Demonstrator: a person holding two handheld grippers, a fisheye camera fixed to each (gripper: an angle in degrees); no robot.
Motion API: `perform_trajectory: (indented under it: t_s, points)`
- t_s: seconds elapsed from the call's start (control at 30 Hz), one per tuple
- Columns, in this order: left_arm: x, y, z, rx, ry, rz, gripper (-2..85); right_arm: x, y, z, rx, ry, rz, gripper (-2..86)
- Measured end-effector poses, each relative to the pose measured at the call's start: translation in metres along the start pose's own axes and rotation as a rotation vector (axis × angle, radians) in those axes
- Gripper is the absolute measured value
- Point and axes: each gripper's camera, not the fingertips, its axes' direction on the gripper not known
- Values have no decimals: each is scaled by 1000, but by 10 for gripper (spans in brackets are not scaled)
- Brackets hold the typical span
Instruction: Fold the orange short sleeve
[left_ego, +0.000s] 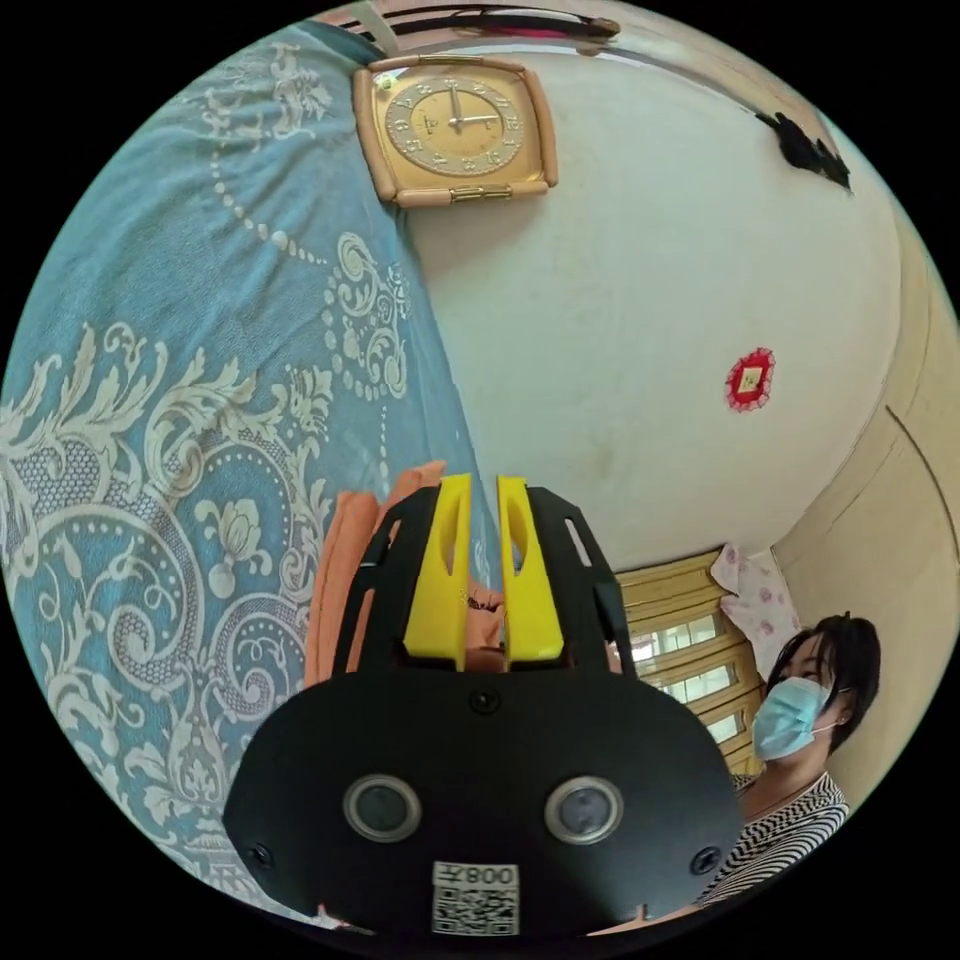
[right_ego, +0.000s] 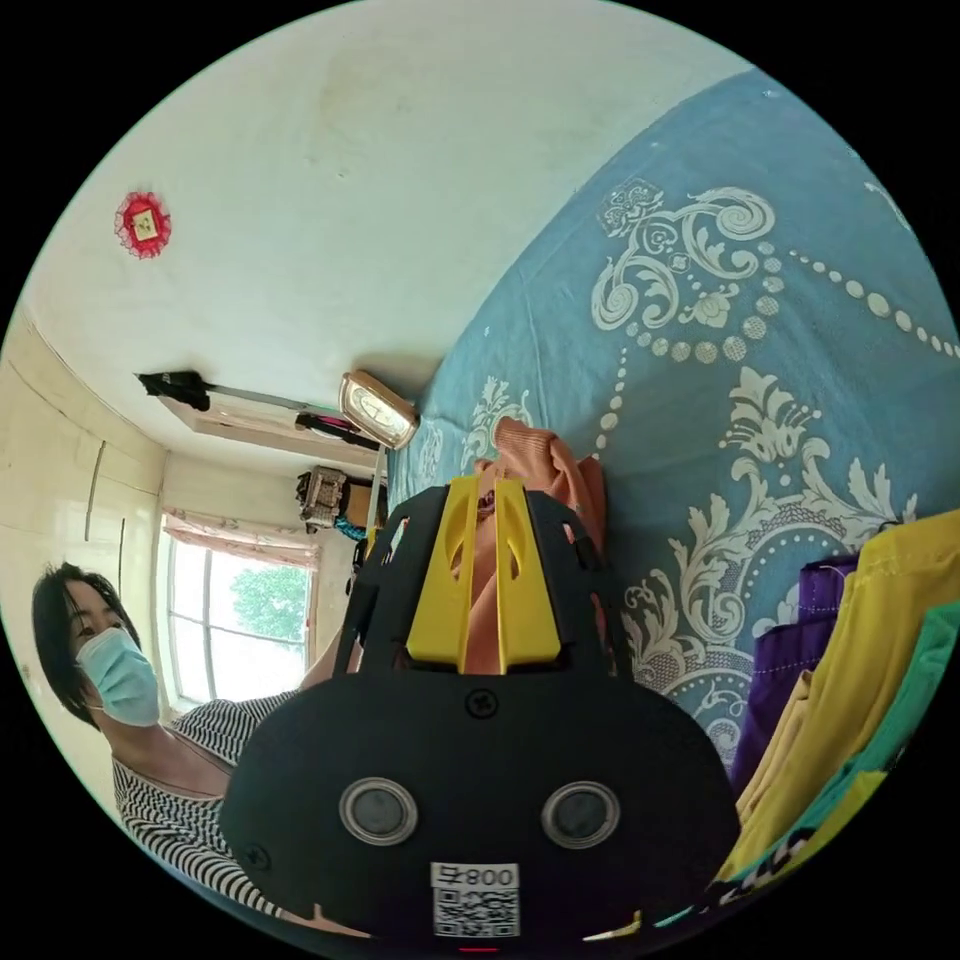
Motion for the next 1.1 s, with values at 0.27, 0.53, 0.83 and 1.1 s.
perform_trajectory:
  t_s: [0.27, 0.53, 0.83, 1.1]
  points:
    - [12, 10, 149, -381, -583, 258, 12, -76, -27, 98, -184, 629, -242, 3]
    - [51, 36, 210, -407, -442, 427, 71, -136, -30, 147, -198, 838, -424, 14]
    - [49, 75, 327, -603, -810, 615, 39, -170, -33, 183, -276, 729, -445, 100]
    - [62, 86, 345, -529, -771, 642, 6, -187, -40, 199, -282, 775, -483, 16]
